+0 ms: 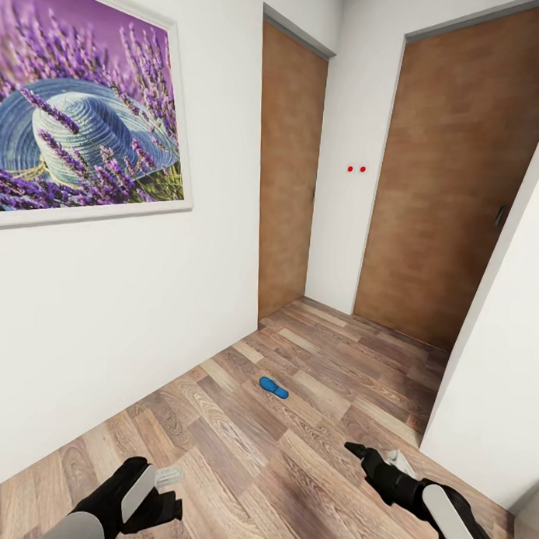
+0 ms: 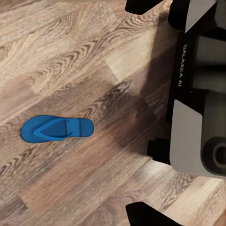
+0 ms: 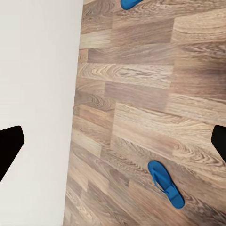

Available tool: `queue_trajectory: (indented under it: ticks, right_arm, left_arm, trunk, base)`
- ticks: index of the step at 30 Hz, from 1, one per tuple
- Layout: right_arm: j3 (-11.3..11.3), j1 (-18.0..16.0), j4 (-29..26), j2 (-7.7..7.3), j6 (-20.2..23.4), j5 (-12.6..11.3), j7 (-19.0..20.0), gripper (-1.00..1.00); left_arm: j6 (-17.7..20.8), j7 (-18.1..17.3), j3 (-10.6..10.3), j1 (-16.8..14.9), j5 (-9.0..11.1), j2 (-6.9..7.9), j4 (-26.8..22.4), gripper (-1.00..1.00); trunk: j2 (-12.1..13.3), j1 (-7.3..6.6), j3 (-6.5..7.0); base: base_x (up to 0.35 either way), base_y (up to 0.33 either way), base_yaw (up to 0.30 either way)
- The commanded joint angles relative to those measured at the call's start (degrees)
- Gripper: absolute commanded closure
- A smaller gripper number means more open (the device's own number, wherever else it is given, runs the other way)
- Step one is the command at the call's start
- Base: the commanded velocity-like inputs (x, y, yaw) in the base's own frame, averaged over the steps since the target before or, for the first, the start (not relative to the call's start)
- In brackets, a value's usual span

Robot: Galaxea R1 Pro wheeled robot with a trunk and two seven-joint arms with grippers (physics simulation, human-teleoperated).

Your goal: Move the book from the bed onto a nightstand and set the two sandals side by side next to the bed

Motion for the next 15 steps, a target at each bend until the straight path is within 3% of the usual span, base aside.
queue_trajectory:
  ticks: [1,15]
  right_arm:
    - [-0.17,-0.03,0.0,0.02,0.3,0.12,0.79,-1.0]
    - [-0.4,-0.03,0.18,-0.1,0.29,0.32,5.58,-1.0]
  left_arm:
    - [0.16,0.42,-0.41,-0.02,0.58,0.06,-0.12,-1.0]
    - [-0.14,0.18,-0.46,-0.02,0.55,0.07,-0.23,-1.0]
  trunk:
    - [-0.44,0.22,-0.24]
    - [-6.05,3.29,-2.76]
  base:
    - [0.0,0.0,0.0]
    - [0.0,0.0,0.0]
